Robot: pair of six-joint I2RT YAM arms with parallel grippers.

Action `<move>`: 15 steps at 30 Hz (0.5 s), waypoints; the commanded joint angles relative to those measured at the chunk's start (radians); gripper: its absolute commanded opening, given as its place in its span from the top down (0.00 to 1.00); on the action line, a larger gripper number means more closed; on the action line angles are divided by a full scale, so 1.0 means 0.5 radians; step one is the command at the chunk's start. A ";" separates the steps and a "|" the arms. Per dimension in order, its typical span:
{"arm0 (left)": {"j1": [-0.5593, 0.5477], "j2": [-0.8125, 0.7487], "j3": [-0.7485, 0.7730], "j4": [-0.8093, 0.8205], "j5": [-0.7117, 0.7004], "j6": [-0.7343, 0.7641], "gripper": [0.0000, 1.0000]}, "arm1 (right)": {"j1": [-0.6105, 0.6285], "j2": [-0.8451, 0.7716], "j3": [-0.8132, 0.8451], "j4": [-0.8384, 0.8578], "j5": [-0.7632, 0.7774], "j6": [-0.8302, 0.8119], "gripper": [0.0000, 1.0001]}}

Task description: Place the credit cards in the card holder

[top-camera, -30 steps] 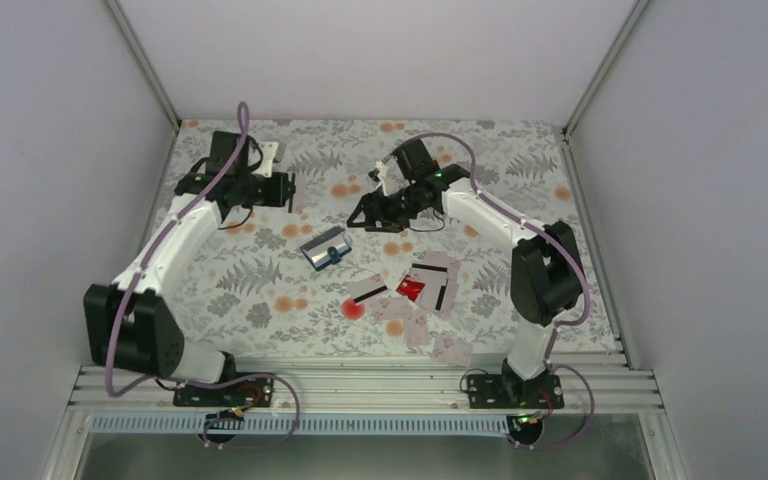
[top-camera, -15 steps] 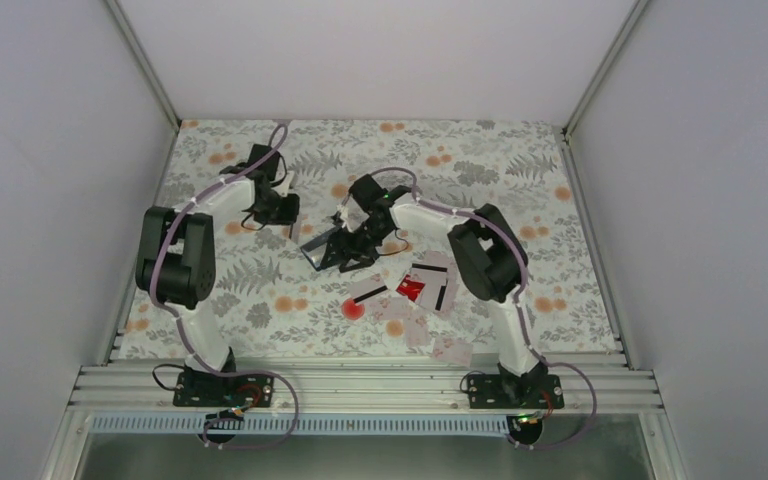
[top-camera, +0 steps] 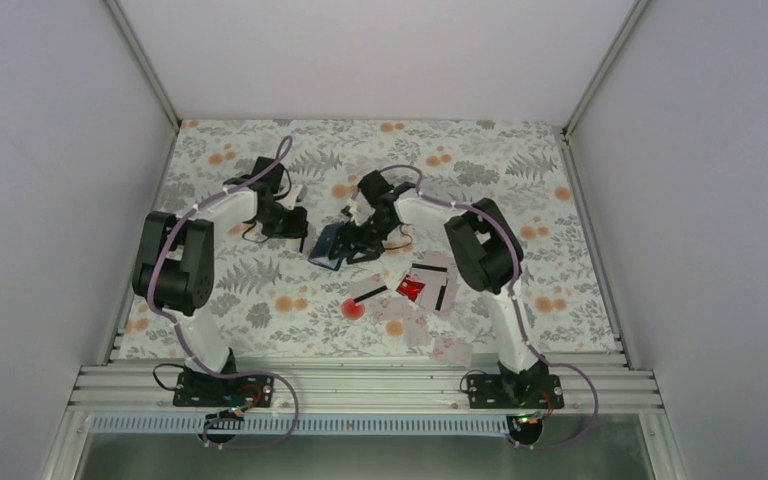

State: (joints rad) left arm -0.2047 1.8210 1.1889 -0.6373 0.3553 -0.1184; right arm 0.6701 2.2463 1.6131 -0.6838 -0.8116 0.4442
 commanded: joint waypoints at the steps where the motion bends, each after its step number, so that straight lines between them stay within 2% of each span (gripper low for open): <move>1: -0.036 -0.087 -0.139 -0.062 0.200 -0.077 0.98 | -0.149 0.058 0.105 0.028 0.116 -0.022 0.37; 5: -0.127 -0.153 -0.202 -0.013 0.350 -0.167 0.98 | -0.250 0.070 0.168 -0.021 0.149 -0.053 0.38; 10: -0.163 -0.167 -0.184 -0.023 0.137 -0.248 0.98 | -0.306 -0.046 0.114 -0.095 0.180 -0.119 0.38; 15: -0.163 -0.204 -0.145 -0.077 0.050 -0.282 0.98 | -0.307 -0.285 -0.156 -0.092 0.169 -0.140 0.37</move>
State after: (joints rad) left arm -0.2905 1.7584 1.0958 -0.6559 0.4305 -0.2253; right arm 0.5091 2.2246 1.6161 -0.7033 -0.7357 0.4000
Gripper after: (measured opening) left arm 0.028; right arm 0.626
